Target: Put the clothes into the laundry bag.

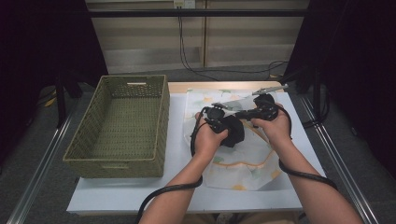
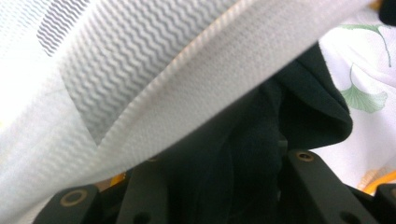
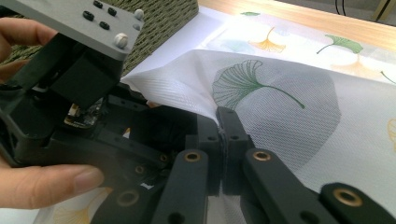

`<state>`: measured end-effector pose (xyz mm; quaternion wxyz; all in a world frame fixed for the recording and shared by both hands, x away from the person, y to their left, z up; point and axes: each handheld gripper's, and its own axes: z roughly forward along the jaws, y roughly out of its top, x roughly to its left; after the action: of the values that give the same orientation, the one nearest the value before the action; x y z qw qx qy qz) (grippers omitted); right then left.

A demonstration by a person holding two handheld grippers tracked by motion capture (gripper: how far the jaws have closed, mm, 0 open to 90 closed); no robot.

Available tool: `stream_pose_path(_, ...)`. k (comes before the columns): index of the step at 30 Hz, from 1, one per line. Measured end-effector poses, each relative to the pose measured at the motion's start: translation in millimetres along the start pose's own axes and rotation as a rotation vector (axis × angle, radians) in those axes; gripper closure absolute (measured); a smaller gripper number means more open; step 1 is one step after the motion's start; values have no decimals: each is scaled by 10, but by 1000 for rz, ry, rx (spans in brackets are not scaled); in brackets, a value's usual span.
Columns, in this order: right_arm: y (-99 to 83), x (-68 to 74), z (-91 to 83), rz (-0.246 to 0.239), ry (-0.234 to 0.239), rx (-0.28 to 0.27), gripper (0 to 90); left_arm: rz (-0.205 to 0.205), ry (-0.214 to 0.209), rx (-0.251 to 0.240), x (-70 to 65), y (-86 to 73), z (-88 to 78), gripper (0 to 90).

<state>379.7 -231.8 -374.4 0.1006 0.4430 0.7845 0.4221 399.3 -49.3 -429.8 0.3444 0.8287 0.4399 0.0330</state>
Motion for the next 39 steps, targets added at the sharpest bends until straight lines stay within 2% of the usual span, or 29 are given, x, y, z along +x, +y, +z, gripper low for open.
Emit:
stream_pose_path(4,-19,-13,10,-4,-1,3,900,14,8,-11,7,1,26,631)
stream_pose_path(9,-34,-9,15,3,-1,9,900,20,-10,0,6,-8,31,570)
stream_pose_path(10,-34,-7,14,4,-1,10,900,23,-22,5,13,-8,26,549)
stream_pose_path(16,-31,9,20,-9,-1,12,900,24,-21,-9,-24,-10,-19,348)
stream_pose_path(19,-33,16,22,-8,-4,13,900,31,-22,2,-28,-25,-41,290)
stream_pose_path(23,-38,22,21,-7,-2,15,900,24,-38,-2,-18,-49,-62,253)
stream_pose_path(27,-43,23,15,-7,-4,17,900,63,-42,18,-26,-100,-124,220)
stream_pose_path(30,-47,21,9,-4,-2,17,900,71,-57,18,-34,-122,-177,209)
stream_pose_path(31,-50,20,7,-4,-2,18,900,86,-50,19,-35,-126,-195,208)
stream_pose_path(39,-58,33,17,-12,-1,20,900,96,-48,14,-40,-170,-267,170)
